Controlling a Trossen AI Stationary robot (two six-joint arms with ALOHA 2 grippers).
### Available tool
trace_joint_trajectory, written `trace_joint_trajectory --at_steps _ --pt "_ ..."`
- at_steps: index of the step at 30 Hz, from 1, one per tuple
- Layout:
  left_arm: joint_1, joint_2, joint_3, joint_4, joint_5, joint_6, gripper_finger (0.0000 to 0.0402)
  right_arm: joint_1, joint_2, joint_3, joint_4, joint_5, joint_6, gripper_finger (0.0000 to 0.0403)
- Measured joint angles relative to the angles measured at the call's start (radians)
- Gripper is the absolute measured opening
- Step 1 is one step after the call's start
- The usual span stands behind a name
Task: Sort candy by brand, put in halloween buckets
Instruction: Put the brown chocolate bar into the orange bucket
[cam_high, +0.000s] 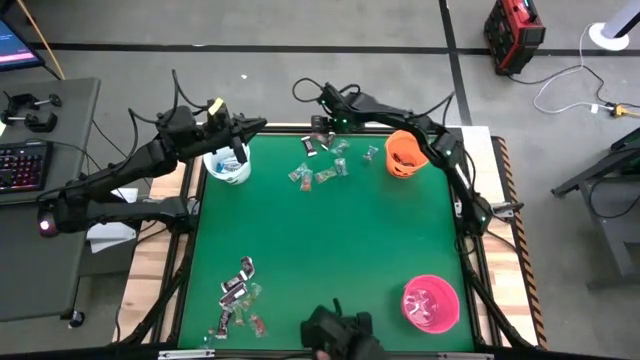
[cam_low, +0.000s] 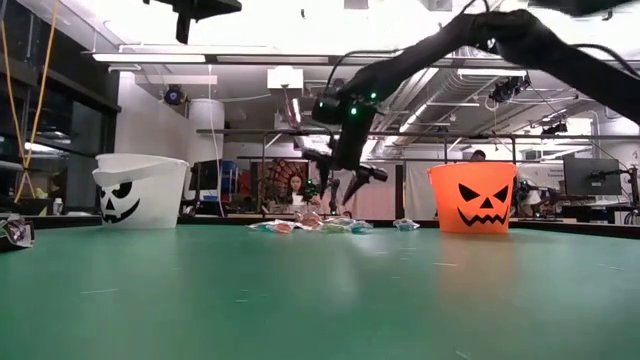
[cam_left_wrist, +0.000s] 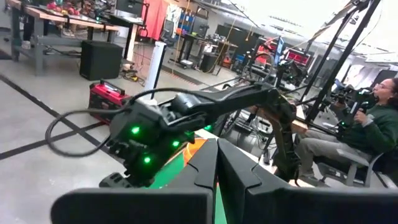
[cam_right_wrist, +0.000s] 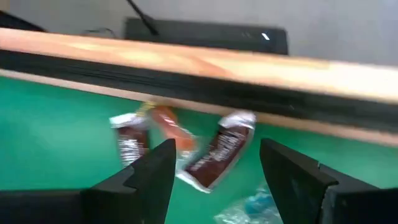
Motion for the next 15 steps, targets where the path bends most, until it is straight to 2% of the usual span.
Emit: trace_joint_trajectory --at_steps 11,15 --pt "0.0 0.0 0.0 -0.07 -0.001 0.0 0.0 -0.009 0.085 0.022 -0.027 -0.021 0.185 0.0222" --pt "0.0 0.0 0.0 -0.088 -0.002 0.002 0.0 -0.01 0.099 0.023 0.001 -0.037 0.226 0.02"
